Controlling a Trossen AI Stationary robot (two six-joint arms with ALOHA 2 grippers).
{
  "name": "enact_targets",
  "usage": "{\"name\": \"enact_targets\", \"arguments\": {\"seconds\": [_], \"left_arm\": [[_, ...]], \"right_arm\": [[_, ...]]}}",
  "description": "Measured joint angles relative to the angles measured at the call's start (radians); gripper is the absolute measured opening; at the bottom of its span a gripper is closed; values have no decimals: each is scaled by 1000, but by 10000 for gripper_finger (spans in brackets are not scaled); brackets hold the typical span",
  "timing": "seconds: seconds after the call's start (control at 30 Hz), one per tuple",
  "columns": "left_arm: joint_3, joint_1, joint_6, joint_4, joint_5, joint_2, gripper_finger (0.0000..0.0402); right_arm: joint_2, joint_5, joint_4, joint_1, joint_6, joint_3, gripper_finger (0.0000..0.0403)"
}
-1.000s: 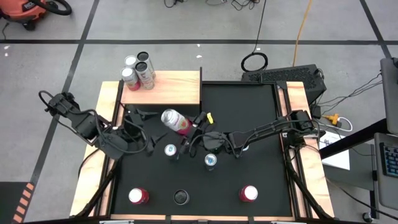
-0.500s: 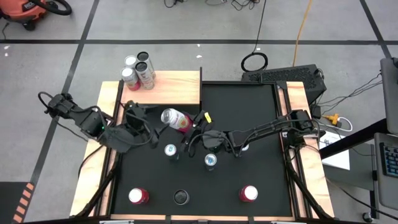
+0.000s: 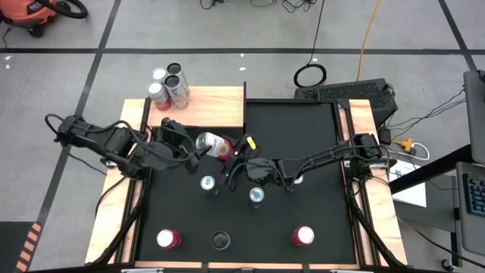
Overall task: Place canned beverage on shelf
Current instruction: Put the pink soda can on the shelf aligned with the other pink soda cans
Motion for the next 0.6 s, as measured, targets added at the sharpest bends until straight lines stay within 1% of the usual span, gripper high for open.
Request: {"name": "enact_targets", "arguments": {"seconds": [0.17,0.27,0.33,0.43,0.6], "left_arm": [[0,62,5,11,128,0,386],[0,90,18,6,236,0,386],[-1,103,40,12,289,1,386],[-1,122,58,24,329,5,386],[-1,131,81,21,348,3,376]], "right_arm": [[0,-2,0,0,-8,0,267],[0,-6,4,0,-27,0,267],[0,-8,10,-1,-43,0,267],[0,-8,14,-4,-64,0,267],[0,-6,11,-7,-74,0,267]]}}
